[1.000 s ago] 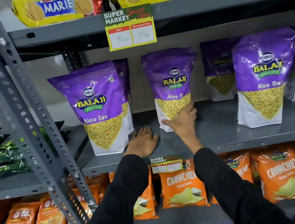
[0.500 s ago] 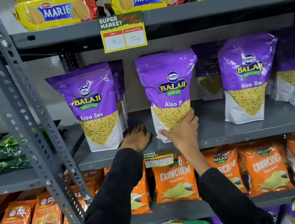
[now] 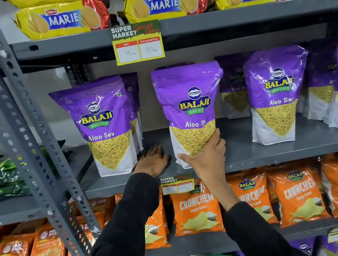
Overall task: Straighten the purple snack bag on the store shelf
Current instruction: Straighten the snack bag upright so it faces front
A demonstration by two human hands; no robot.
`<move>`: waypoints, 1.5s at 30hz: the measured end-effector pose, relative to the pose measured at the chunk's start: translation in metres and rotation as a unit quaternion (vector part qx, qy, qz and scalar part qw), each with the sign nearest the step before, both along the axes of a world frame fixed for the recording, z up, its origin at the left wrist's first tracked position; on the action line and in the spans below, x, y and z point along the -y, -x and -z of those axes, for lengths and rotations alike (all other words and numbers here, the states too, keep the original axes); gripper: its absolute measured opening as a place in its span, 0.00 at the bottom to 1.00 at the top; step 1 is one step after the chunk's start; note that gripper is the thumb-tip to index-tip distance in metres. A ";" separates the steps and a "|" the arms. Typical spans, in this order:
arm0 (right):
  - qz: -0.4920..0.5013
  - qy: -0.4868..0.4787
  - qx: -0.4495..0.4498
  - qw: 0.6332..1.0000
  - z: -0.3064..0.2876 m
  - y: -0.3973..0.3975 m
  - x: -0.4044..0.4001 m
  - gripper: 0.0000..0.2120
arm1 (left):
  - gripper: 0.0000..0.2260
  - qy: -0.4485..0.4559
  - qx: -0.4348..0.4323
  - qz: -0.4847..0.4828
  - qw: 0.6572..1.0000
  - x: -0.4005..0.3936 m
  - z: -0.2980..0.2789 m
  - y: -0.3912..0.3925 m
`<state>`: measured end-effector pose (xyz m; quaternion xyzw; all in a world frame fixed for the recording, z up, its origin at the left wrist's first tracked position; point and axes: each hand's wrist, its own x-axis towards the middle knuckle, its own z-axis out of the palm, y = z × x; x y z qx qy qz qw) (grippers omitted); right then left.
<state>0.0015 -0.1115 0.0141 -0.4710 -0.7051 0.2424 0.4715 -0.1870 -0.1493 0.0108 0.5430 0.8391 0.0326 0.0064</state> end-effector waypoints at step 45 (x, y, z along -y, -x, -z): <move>-0.002 -0.006 -0.021 1.000 -0.002 0.036 -0.034 0.63 | 0.28 0.001 -0.002 0.005 1.000 -0.002 0.003 0.002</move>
